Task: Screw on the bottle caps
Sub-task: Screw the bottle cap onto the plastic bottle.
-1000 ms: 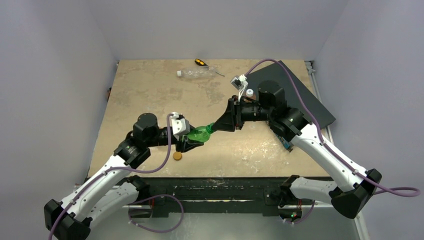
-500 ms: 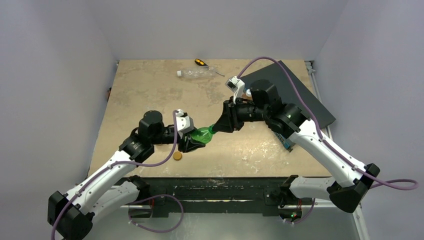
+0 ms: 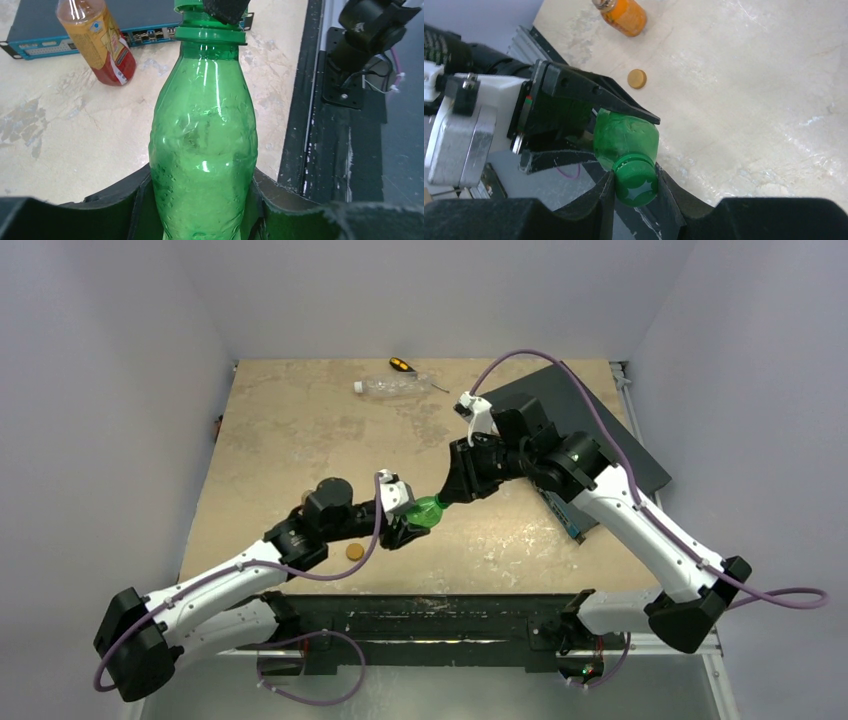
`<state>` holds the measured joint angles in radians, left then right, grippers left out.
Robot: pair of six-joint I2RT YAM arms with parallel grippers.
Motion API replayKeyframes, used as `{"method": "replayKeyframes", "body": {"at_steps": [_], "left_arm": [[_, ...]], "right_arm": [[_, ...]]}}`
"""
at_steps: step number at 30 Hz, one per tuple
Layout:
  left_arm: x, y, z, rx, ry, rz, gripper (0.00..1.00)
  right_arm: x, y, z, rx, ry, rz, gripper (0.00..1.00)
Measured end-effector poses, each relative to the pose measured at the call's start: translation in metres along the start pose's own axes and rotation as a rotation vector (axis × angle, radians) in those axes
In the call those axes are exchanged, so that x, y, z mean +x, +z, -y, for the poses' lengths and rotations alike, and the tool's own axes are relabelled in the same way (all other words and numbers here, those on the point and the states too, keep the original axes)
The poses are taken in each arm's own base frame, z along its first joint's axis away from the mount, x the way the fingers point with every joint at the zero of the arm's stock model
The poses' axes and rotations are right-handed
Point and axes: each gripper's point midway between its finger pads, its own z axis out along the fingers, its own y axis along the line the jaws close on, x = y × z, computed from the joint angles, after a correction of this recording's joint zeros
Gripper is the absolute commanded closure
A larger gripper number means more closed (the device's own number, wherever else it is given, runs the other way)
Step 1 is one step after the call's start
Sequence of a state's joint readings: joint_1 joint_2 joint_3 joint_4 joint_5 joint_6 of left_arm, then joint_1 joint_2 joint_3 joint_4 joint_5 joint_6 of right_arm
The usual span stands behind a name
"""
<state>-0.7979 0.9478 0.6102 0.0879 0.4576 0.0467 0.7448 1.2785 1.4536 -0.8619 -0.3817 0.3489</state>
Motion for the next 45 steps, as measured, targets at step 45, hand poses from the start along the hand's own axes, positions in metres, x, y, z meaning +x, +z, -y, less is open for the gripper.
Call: {"method": "replayKeyframes", "body": {"at_steps": [45], "left_arm": [[0.073,0.017,-0.078,-0.552,0.241,0.084,1.00]], "right_arm": [[-0.001,0.081,0.069,0.447,0.681,-0.215,0.76]]}}
